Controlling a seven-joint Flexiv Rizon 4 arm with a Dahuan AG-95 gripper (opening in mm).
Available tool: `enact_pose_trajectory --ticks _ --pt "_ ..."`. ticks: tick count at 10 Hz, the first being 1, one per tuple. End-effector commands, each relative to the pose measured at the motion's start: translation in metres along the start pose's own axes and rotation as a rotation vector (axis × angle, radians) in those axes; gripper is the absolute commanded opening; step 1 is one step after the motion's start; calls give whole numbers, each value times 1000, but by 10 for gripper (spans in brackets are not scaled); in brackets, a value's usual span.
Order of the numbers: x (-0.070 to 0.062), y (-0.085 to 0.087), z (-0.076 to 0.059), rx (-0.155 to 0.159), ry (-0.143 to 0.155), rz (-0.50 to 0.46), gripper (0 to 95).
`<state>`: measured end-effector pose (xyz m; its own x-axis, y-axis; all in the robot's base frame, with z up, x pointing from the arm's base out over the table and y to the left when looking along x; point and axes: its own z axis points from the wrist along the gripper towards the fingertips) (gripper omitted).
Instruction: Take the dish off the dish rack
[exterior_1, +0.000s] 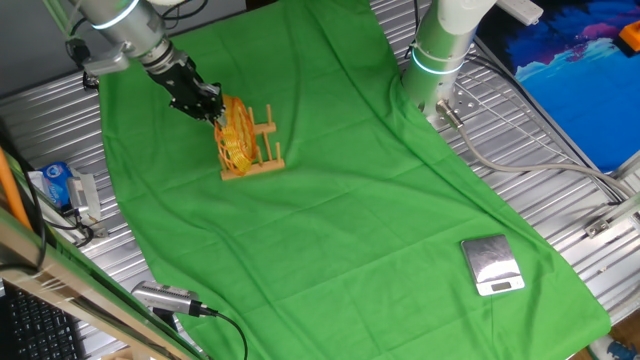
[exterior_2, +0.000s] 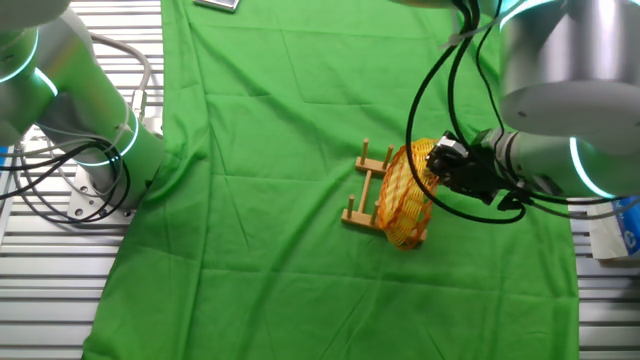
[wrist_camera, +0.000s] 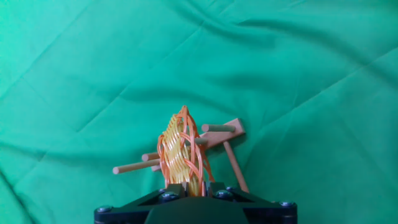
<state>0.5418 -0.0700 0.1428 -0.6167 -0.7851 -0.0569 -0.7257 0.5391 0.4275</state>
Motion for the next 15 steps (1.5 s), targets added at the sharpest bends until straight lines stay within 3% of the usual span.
enact_pose_trajectory --ticks 1,3,9,15 --pt "-2 -2 -1 -22 -8 10 0" --pt "-2 -2 -1 -29 -9 11 0" --pt "-1 0 -4 -130 -39 68 0" --pt "-2 2 -6 -165 -52 100 0"
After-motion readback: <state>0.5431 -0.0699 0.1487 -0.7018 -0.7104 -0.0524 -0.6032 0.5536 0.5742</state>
